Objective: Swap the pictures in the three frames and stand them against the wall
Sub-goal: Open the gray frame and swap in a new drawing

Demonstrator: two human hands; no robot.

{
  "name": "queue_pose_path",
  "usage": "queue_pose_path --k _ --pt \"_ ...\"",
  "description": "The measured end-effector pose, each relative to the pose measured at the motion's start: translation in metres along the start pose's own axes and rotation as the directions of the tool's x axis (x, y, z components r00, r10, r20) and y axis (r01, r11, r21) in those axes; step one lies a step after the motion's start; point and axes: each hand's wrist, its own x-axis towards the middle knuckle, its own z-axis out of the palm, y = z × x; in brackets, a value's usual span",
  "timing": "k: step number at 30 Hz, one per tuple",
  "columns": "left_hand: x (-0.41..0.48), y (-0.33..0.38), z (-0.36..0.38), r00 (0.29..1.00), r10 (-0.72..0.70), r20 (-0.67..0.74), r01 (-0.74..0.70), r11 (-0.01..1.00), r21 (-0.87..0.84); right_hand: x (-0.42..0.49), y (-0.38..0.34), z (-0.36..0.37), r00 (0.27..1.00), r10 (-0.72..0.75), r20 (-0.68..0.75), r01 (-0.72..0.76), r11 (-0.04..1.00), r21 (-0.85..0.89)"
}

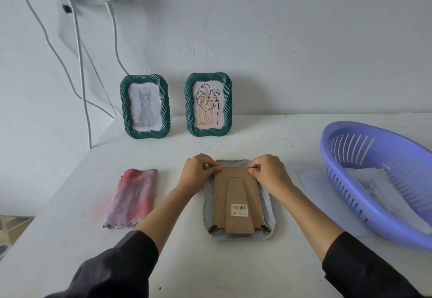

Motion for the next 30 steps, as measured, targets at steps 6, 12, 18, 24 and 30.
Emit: queue_pose_path --k 6,12,18,24,30 --pt "-0.001 0.0 0.001 0.999 -0.029 -0.013 0.029 0.999 -0.042 -0.007 -0.002 0.004 0.999 -0.003 -0.042 0.002 1.0 -0.024" --pt "-0.002 0.001 0.002 0.999 -0.045 -0.024 0.043 0.997 -0.059 -0.008 0.001 0.008 0.998 0.017 -0.064 -0.015 1.0 0.027" --pt "-0.006 0.005 0.002 0.995 -0.097 -0.036 0.093 0.991 -0.093 -0.01 0.002 0.011 0.995 0.043 -0.094 -0.038 0.998 0.059" --pt "-0.008 0.008 -0.003 0.989 -0.148 0.014 0.148 0.981 -0.123 -0.003 0.007 -0.002 0.998 0.053 -0.021 -0.048 0.984 0.172" --pt "-0.009 0.012 -0.004 0.983 -0.181 0.022 0.183 0.975 -0.13 0.007 0.003 -0.012 0.999 0.019 0.042 -0.025 0.988 0.154"
